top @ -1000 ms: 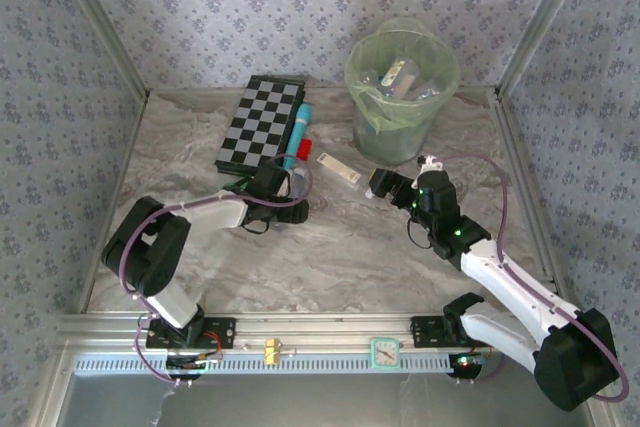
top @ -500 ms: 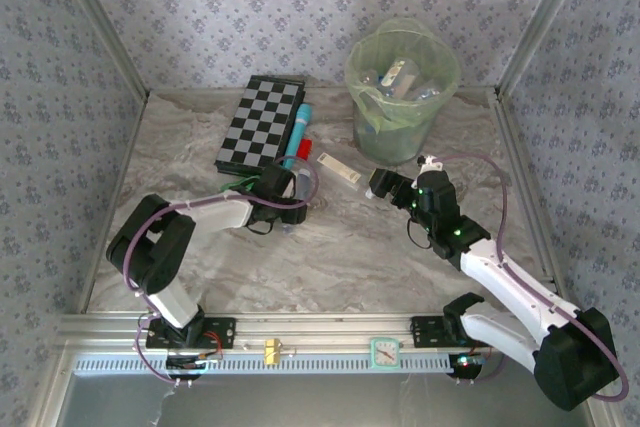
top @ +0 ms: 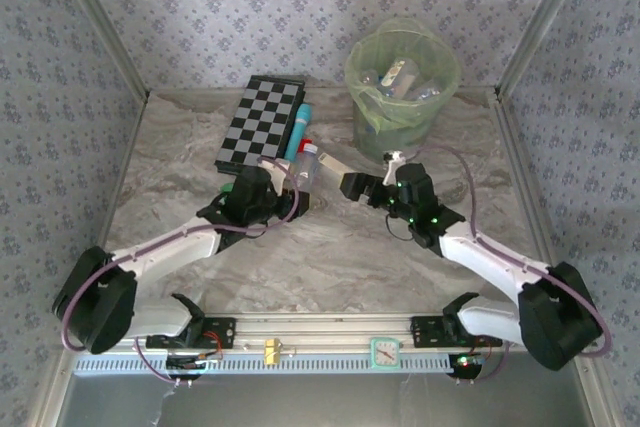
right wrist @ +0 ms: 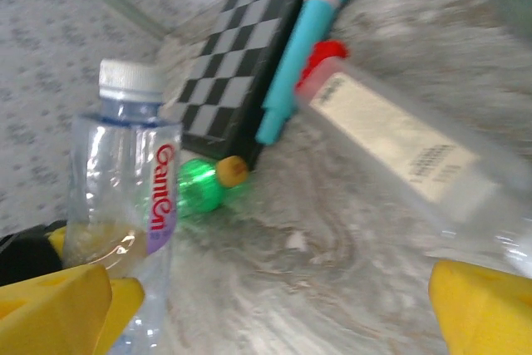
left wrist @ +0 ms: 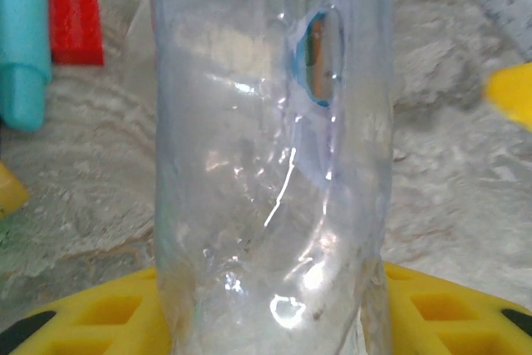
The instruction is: Put the plastic bottles in the bin
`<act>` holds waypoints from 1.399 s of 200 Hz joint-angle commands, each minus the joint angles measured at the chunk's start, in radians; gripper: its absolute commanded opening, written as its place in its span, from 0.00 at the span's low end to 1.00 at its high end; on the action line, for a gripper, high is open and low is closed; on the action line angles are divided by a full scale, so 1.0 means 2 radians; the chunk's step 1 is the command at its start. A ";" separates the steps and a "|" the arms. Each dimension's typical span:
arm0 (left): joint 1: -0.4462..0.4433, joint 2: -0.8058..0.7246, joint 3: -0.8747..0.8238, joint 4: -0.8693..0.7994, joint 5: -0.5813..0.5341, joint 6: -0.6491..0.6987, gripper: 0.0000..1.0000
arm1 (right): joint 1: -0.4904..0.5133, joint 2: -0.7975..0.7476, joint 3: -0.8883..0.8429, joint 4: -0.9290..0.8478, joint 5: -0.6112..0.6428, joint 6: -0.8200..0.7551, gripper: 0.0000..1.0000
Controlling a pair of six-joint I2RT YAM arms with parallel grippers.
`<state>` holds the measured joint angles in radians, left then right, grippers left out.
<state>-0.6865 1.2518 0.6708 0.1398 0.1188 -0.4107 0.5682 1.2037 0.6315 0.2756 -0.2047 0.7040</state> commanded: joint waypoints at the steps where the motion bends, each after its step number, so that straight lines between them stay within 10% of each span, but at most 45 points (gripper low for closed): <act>1: -0.007 -0.023 -0.014 0.046 0.024 -0.012 0.51 | 0.023 0.030 0.044 0.068 -0.059 0.003 1.00; 101: -0.049 -0.057 -0.036 0.076 0.021 -0.020 0.51 | 0.062 0.128 0.103 0.094 -0.085 0.021 1.00; 159: -0.054 -0.062 -0.041 0.076 0.013 -0.020 0.52 | 0.062 0.132 0.103 0.095 -0.089 0.020 0.77; 280: -0.056 -0.072 -0.043 0.068 -0.025 -0.022 0.84 | 0.049 0.126 0.104 0.084 -0.093 0.008 0.55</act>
<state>-0.7933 1.1511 0.5858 0.2527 0.1158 -0.4568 0.6827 1.4605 0.8108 0.4526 -0.3832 0.7475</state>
